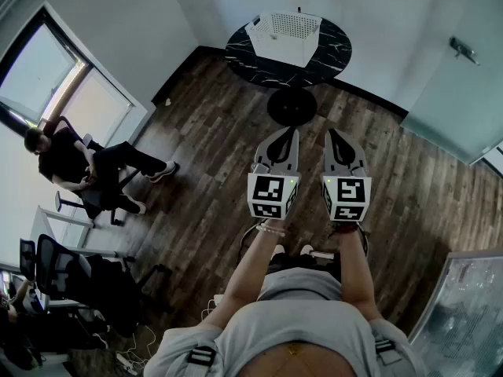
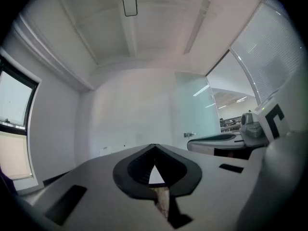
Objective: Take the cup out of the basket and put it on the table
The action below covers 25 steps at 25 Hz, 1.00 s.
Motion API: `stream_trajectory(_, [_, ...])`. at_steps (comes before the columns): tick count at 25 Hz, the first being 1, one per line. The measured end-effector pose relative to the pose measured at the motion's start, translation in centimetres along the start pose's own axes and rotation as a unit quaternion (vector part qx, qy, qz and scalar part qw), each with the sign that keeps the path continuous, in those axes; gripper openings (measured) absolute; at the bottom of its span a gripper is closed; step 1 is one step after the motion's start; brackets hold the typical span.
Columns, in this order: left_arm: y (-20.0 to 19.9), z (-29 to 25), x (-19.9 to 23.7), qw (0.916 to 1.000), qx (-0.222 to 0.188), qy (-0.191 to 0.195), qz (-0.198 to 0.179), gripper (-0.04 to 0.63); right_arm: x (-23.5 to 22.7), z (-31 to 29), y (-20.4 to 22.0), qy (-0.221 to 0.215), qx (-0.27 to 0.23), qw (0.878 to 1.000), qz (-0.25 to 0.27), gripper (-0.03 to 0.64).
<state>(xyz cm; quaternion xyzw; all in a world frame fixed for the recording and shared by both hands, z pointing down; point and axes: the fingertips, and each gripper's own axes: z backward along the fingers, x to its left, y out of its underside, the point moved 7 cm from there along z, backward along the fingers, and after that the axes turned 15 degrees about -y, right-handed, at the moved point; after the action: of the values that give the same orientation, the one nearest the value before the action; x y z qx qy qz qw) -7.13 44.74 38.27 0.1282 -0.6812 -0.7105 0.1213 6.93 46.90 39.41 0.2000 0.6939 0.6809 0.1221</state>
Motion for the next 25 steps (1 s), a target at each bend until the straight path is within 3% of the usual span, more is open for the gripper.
stream_trajectory(8, [-0.3,0.4,-0.3,0.9994,-0.009,-0.005,-0.032,0.005,0.2,0.4,-0.1,-0.001,0.001,1.000,0.004,0.008])
stream_trajectory(25, [-0.1,0.8,-2.1,0.9993,-0.005,-0.018,-0.031,0.005,-0.8,1.5,0.6,-0.026,-0.010,0.999,-0.015,0.009])
